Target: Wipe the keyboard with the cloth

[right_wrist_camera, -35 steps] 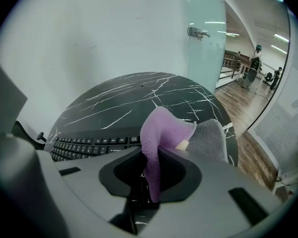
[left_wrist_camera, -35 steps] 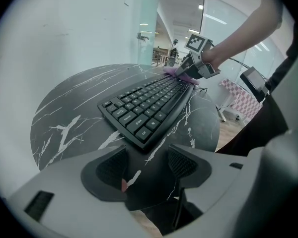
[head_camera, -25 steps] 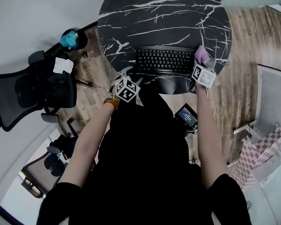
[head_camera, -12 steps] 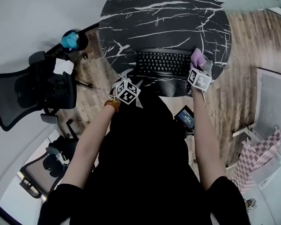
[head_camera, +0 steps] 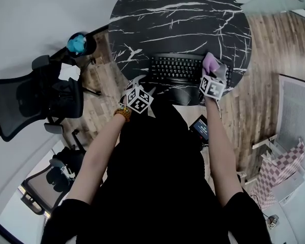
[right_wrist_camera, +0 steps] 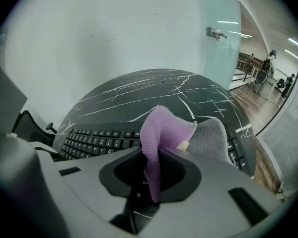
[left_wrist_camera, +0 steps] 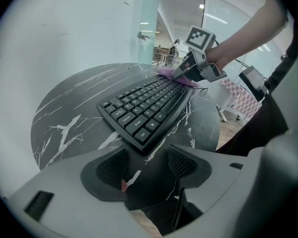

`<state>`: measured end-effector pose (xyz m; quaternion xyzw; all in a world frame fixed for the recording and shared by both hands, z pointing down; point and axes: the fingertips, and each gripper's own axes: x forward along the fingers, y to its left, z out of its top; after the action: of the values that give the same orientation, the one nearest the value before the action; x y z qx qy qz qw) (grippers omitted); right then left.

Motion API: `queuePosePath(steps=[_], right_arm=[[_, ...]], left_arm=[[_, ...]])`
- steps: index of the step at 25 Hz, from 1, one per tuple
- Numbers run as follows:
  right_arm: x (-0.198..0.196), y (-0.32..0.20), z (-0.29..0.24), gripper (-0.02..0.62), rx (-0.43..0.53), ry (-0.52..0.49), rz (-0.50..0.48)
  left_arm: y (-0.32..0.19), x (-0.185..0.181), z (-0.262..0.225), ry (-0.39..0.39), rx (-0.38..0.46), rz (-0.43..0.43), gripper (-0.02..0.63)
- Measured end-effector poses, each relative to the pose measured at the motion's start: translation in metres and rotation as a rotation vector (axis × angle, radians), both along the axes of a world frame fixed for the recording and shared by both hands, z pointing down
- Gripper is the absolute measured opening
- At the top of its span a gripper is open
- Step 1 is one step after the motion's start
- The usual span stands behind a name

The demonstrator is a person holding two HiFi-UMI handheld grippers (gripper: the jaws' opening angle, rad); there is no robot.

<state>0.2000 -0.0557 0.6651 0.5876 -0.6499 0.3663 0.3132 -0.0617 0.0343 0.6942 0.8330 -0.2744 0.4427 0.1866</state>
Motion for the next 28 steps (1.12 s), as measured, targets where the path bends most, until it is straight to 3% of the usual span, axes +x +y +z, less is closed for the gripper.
queuePosePath(steps=[21, 28], right_arm=[[-0.030, 0.005, 0.007, 0.084, 0.076, 0.083, -0.140], [-0.049, 0.005, 0.005, 0.084, 0.117, 0.110, -0.260]], left_arm=[[0.000, 0.001, 0.000, -0.001, 0.001, -0.017, 0.256], [0.000, 0.002, 0.000, 0.003, 0.005, -0.015, 0.256]])
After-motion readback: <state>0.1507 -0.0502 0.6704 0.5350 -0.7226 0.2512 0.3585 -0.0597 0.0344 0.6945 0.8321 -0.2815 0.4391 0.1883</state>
